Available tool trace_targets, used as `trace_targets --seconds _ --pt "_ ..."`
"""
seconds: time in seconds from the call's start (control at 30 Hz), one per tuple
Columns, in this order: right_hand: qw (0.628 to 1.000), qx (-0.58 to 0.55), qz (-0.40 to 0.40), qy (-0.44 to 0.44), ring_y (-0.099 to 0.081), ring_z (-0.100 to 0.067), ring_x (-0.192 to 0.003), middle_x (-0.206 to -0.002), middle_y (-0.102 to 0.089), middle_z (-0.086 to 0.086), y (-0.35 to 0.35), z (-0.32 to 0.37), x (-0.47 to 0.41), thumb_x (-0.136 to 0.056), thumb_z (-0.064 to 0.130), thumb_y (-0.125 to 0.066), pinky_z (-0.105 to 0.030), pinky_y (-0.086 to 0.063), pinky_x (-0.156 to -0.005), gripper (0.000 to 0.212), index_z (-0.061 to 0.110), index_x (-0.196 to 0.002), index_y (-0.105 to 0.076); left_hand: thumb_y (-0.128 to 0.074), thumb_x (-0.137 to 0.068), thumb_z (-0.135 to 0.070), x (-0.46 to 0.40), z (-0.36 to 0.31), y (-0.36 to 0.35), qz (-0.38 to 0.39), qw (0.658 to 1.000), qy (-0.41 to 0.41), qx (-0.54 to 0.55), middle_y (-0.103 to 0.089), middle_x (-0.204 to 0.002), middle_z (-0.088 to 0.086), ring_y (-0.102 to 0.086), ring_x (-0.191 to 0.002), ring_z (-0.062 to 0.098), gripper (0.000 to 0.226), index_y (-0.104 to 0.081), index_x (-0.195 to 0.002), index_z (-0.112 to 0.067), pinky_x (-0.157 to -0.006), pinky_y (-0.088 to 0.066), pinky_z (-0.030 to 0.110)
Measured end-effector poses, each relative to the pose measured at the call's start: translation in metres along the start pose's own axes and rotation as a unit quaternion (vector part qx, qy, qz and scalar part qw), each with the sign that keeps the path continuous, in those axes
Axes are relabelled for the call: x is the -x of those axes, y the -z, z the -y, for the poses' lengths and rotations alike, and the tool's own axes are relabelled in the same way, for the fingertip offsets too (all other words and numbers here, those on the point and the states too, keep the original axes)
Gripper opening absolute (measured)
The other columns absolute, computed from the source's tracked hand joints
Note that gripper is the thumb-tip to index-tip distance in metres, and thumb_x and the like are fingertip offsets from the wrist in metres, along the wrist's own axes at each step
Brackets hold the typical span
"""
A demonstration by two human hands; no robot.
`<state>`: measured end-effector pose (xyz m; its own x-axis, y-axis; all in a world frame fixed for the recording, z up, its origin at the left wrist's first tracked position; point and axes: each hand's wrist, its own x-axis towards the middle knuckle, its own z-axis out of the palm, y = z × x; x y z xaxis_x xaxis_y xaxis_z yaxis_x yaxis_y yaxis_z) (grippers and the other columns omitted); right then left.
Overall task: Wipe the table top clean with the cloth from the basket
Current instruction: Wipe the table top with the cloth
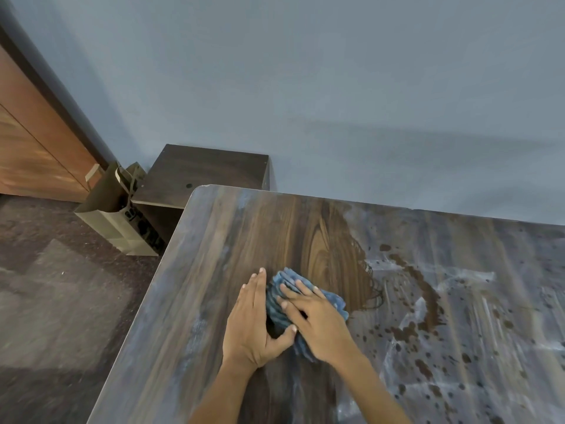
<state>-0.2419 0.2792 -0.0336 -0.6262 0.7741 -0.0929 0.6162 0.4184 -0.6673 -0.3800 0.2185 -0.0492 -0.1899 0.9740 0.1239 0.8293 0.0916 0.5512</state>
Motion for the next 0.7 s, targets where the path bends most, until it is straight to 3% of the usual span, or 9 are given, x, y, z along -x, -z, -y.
trace_targets --seconds 0.07,0.17,0.33,0.43,0.53,0.6,0.7 --pt "1.0 0.019 0.006 -0.004 -0.002 0.014 -0.135 -0.142 -0.027 0.03 0.01 -0.015 0.014 -0.099 0.042 -0.04 -0.004 0.012 -0.104 0.038 0.033 -0.134 -0.05 -0.038 -0.073 -0.071 -0.001 -0.001 0.002 0.014 1.0 0.021 0.01 -0.025 -0.152 0.004 -0.02 -0.142 0.02 0.1 -0.019 -0.147 -0.007 -0.115 -0.016 0.031" --pt "0.998 0.032 -0.03 -0.04 -0.004 0.008 -0.138 -0.143 -0.024 0.028 0.023 -0.032 0.012 -0.097 0.04 -0.045 -0.014 0.006 -0.111 0.039 0.029 -0.134 -0.05 -0.03 -0.069 -0.078 -0.002 -0.001 0.002 0.023 0.999 0.031 -0.008 -0.019 -0.155 -0.001 -0.011 -0.144 0.014 0.102 -0.012 -0.149 -0.016 -0.114 -0.006 0.023" --pt "0.983 0.081 -0.114 -0.117 -0.013 -0.012 -0.145 -0.151 -0.031 0.013 0.017 -0.019 -0.038 -0.1 0.037 -0.041 -0.029 -0.006 -0.117 0.038 0.027 -0.135 -0.05 -0.024 -0.067 -0.083 -0.002 0.0 0.001 0.034 0.998 0.058 -0.008 -0.009 -0.157 -0.004 -0.008 -0.145 0.012 0.106 -0.002 -0.15 -0.02 -0.115 -0.007 0.023" --pt "0.989 0.108 -0.085 -0.056 -0.012 -0.013 -0.146 -0.152 -0.03 0.014 0.003 -0.003 -0.048 -0.1 0.037 -0.038 -0.03 -0.004 -0.117 0.037 0.03 -0.135 -0.05 -0.031 -0.071 -0.08 -0.002 -0.002 0.002 0.022 0.998 0.047 0.02 -0.015 -0.156 -0.002 -0.019 -0.142 0.014 0.104 -0.006 -0.148 -0.015 -0.115 -0.016 0.027" --pt "0.993 0.11 -0.019 0.047 -0.006 -0.004 -0.144 -0.152 -0.028 0.018 -0.009 0.002 -0.025 -0.1 0.038 -0.037 -0.02 0.005 -0.114 0.037 0.033 -0.134 -0.05 -0.038 -0.073 -0.075 -0.001 -0.002 0.003 -0.009 0.998 0.041 0.055 -0.025 -0.153 0.001 -0.028 -0.139 0.016 0.097 -0.009 -0.146 -0.017 -0.111 -0.033 0.037" --pt "0.992 0.089 0.019 0.083 0.002 0.004 -0.141 -0.149 -0.022 0.027 -0.014 -0.001 0.001 -0.099 0.039 -0.037 -0.016 0.008 -0.113 0.038 0.039 -0.135 -0.048 -0.036 -0.074 -0.075 0.0 0.0 0.002 -0.012 0.998 0.034 0.054 -0.026 -0.152 -0.001 -0.025 -0.139 0.014 0.093 -0.01 -0.145 -0.02 -0.112 -0.03 0.036" --pt "0.994 0.074 0.036 0.071 0.008 0.015 -0.136 -0.139 -0.017 0.039 -0.012 -0.015 0.034 -0.097 0.046 -0.036 -0.014 0.01 -0.112 0.037 0.045 -0.132 -0.048 -0.033 -0.077 -0.072 0.0 0.002 0.001 -0.003 0.999 0.027 0.038 -0.027 -0.152 -0.002 -0.018 -0.141 0.011 0.089 -0.016 -0.146 -0.019 -0.116 -0.017 0.029"
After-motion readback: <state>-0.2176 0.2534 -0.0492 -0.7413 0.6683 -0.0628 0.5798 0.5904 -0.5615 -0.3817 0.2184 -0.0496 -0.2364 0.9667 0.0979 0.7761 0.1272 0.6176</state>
